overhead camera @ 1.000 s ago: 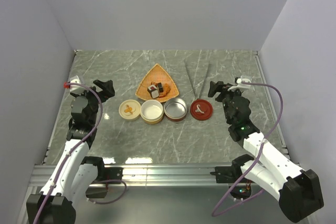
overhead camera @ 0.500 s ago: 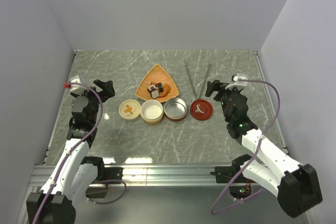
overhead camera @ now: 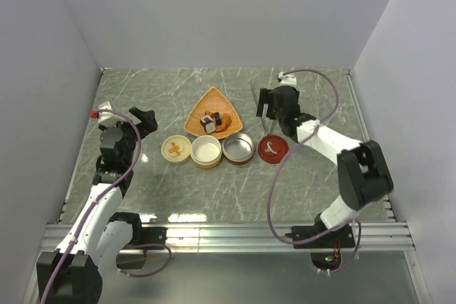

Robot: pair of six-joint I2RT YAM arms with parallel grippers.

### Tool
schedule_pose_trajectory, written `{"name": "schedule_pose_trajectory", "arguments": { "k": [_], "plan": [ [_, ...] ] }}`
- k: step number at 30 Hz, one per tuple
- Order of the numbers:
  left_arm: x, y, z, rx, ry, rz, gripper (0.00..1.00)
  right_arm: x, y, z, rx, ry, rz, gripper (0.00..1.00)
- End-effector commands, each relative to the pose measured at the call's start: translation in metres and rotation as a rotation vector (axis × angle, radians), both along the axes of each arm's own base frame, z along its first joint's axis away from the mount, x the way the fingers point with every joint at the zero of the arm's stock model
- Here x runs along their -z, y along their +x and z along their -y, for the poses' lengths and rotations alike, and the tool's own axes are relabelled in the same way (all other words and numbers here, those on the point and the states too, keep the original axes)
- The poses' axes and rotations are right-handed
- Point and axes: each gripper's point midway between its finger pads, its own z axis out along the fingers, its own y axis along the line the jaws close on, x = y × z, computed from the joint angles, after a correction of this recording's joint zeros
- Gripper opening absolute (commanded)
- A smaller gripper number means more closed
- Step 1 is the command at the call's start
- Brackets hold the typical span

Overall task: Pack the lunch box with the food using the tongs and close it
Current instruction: Grab the clamp with the right arm

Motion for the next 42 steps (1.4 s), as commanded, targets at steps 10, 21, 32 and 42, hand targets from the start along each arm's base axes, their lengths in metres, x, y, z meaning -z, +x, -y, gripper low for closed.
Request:
{"name": "schedule_pose_trajectory", "arguments": {
  "k": [10,21,32,42],
  "plan": [
    [-0.032,0.002,0.008,0.035,-0.033,0.097,1.00,0.081,0.008,-0.003,0.042,-0.027,-0.335,0.96],
    [-0.031,0.003,0.009,0.038,-0.036,0.094,1.00,0.099,0.025,-0.005,0.039,0.002,-0.397,0.96],
    [-0.031,0.001,0.009,0.041,-0.035,0.100,0.99,0.112,0.040,0.000,0.096,-0.034,-0.425,0.95],
    [-0.033,-0.002,0.008,0.038,-0.036,0.114,0.99,0.116,0.054,0.002,0.142,-0.051,-0.428,0.81]
  ]
}}
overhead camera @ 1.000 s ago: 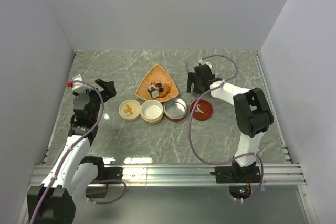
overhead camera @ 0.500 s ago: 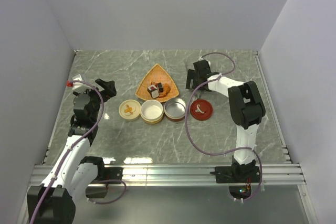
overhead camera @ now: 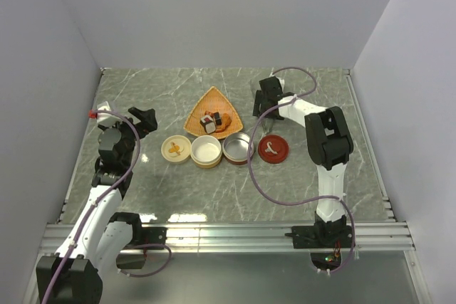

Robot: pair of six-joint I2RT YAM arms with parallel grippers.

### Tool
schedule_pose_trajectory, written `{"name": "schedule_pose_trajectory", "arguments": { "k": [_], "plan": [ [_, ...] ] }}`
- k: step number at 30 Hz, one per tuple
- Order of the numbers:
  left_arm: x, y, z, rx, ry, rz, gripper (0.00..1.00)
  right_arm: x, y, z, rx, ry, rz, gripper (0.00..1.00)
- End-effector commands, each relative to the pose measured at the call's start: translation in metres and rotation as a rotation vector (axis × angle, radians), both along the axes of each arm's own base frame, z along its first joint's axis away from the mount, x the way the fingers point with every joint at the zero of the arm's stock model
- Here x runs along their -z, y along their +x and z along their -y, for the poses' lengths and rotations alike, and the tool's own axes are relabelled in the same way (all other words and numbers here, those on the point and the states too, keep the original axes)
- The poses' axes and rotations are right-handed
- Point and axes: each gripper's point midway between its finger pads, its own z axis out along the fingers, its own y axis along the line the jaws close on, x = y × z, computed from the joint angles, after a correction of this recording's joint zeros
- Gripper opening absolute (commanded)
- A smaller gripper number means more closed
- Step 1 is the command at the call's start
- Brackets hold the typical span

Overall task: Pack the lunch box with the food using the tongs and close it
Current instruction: Grab the clamp with the right arm

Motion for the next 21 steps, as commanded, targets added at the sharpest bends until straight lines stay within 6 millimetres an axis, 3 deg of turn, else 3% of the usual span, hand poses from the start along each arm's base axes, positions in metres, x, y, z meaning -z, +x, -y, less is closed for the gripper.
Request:
{"name": "schedule_pose_trajectory", "arguments": {
  "k": [1,6,12,15,21],
  "plan": [
    [-0.023,-0.001,0.004,0.012,-0.025,0.078,0.99,-0.011,0.007,0.006,0.042,-0.011,0.028,0.79],
    [-0.024,-0.003,0.004,0.017,-0.025,0.084,1.00,-0.013,0.002,0.007,0.041,-0.004,0.048,0.58],
    [-0.026,-0.005,0.004,0.017,-0.029,0.096,0.99,-0.025,-0.008,0.008,0.024,0.014,0.078,0.51],
    [-0.026,-0.006,0.004,0.019,-0.031,0.098,0.99,-0.061,-0.015,0.008,0.005,0.041,0.150,0.50],
    [-0.025,-0.005,0.006,0.028,-0.034,0.098,1.00,-0.103,-0.039,0.008,-0.035,0.063,0.234,0.51]
  ]
}}
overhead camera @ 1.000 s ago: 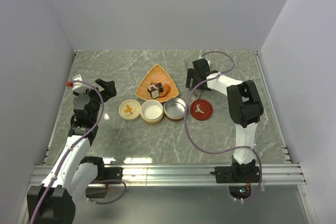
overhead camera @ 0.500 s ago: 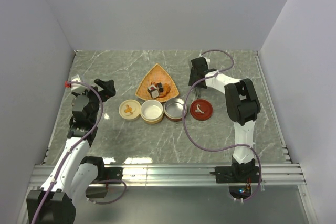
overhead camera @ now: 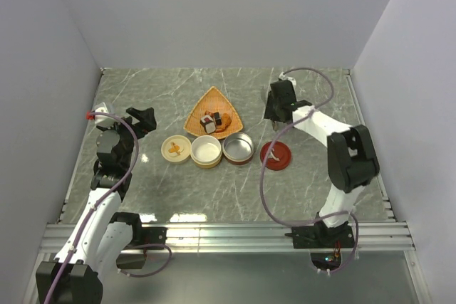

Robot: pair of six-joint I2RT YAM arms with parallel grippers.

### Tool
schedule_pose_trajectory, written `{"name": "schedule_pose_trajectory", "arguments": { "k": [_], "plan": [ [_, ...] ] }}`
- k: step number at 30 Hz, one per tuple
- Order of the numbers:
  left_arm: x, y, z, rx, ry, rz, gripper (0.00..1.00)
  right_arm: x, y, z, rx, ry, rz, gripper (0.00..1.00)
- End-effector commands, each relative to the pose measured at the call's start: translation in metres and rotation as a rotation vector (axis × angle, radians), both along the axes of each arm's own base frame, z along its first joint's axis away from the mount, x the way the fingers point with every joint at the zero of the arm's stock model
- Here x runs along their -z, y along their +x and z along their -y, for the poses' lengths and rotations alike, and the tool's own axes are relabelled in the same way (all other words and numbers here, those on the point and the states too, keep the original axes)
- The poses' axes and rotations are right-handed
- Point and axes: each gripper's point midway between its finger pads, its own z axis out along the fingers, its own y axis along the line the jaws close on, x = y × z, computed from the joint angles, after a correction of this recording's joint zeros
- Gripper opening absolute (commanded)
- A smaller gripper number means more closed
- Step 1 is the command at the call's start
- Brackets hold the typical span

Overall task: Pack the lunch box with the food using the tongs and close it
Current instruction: Grab the clamp with the right arm, then pick up the food using the clamp

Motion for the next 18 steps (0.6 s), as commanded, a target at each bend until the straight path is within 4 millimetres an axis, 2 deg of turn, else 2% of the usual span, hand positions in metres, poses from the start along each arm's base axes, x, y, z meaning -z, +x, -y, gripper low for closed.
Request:
{"name": "schedule_pose_trajectory", "arguments": {
  "k": [1,3,5,6,8,9,10,11,14,16,18],
  "plan": [
    [-0.012,0.000,0.006,0.029,-0.017,0.054,0.99,-0.053,0.000,-0.006,-0.029,0.033,0.145,0.51],
    [-0.012,0.000,0.006,0.030,-0.017,0.054,0.99,-0.067,-0.007,-0.009,-0.048,0.042,0.174,0.51],
    [-0.013,0.000,0.007,0.032,-0.018,0.055,0.99,-0.072,-0.015,-0.010,-0.063,0.044,0.180,0.51],
    [-0.013,0.000,0.007,0.032,-0.018,0.055,0.99,-0.083,-0.021,-0.014,-0.077,0.054,0.203,0.51],
    [-0.013,0.000,0.006,0.030,-0.018,0.057,1.00,-0.088,-0.032,-0.017,-0.103,0.057,0.210,0.51],
    [-0.013,-0.001,0.006,0.029,-0.019,0.059,1.00,-0.102,-0.039,-0.023,-0.128,0.069,0.240,0.51],
    [-0.012,-0.001,0.006,0.030,-0.019,0.060,0.99,-0.102,-0.047,-0.029,-0.165,0.080,0.237,0.51],
    [-0.013,-0.001,0.007,0.032,-0.019,0.062,0.99,-0.115,-0.054,-0.035,-0.194,0.100,0.270,0.51],
    [-0.012,0.000,0.007,0.035,-0.020,0.059,0.99,-0.128,-0.075,-0.060,-0.319,0.167,0.286,0.51],
    [-0.011,0.001,0.007,0.033,-0.021,0.051,0.99,-0.129,-0.087,-0.075,-0.372,0.190,0.280,0.51],
    [-0.010,0.002,0.007,0.033,-0.022,0.046,1.00,-0.132,-0.096,-0.082,-0.400,0.202,0.282,0.51]
  ]
}}
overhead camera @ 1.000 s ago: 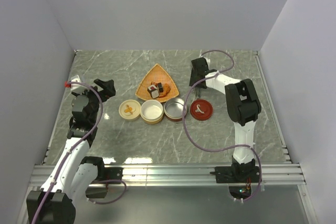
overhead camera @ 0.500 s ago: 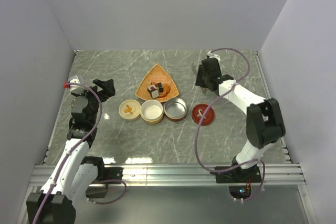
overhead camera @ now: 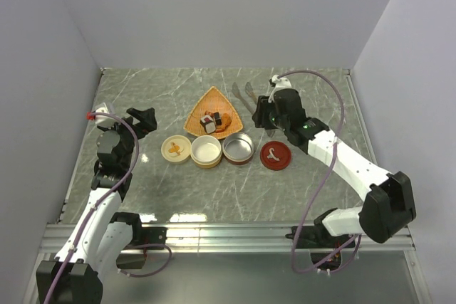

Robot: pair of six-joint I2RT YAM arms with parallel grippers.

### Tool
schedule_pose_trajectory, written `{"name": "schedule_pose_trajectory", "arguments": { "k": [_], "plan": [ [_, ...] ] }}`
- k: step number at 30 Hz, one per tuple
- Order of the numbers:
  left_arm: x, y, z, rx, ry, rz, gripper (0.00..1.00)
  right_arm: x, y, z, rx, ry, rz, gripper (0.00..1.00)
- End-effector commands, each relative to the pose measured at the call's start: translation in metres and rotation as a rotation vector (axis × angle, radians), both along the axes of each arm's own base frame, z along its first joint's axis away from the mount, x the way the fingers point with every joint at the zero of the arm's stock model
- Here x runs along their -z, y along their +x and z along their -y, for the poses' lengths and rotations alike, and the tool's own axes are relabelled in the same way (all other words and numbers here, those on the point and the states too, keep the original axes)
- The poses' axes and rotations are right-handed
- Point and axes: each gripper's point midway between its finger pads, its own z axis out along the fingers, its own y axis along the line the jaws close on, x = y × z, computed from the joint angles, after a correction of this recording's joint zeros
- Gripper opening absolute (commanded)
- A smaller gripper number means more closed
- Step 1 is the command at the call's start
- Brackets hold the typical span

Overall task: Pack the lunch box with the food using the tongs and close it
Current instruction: Pick up the food using the clamp

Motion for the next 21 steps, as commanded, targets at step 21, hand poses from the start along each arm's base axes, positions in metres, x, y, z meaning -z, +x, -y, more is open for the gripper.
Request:
{"name": "schedule_pose_trajectory", "arguments": {
  "k": [21],
  "plan": [
    [-0.012,0.000,0.009,0.042,-0.021,0.047,1.00,0.028,-0.048,-0.041,-0.086,-0.053,-0.092,0.47]
  ]
}}
